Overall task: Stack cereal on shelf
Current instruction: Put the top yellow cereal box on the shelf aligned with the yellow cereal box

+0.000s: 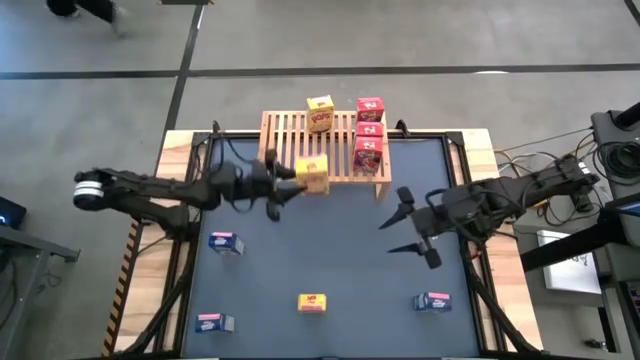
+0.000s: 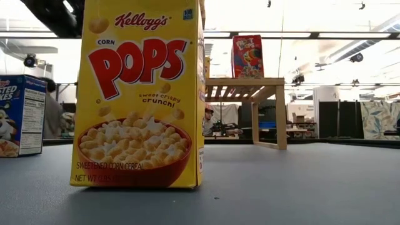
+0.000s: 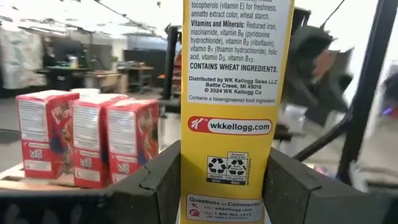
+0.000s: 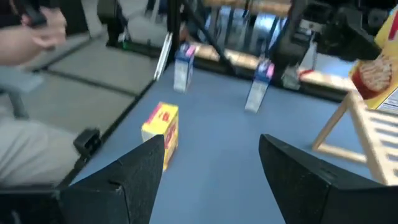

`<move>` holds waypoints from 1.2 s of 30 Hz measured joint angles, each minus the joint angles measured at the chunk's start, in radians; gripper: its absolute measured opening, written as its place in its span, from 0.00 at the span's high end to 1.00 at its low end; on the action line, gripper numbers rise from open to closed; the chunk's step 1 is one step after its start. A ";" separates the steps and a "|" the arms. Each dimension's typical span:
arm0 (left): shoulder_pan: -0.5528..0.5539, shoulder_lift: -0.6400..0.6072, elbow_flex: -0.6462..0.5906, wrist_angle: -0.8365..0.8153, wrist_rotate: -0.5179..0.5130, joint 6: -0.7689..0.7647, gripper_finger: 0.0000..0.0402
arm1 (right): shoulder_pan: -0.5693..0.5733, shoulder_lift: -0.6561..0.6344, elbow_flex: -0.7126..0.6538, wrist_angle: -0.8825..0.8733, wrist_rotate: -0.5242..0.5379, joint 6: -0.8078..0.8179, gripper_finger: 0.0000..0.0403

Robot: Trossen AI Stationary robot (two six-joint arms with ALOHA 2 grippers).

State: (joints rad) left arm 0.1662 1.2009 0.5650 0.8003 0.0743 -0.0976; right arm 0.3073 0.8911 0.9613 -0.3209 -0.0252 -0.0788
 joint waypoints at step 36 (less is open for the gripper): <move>0.459 0.435 0.080 0.329 0.415 -0.100 0.59 | 0.085 -0.073 -0.261 0.261 0.055 -0.071 0.39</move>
State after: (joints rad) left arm 0.6254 1.6360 0.6453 1.1292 0.4896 -0.1980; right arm 0.3927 0.8181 0.6999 -0.0599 0.0293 -0.1496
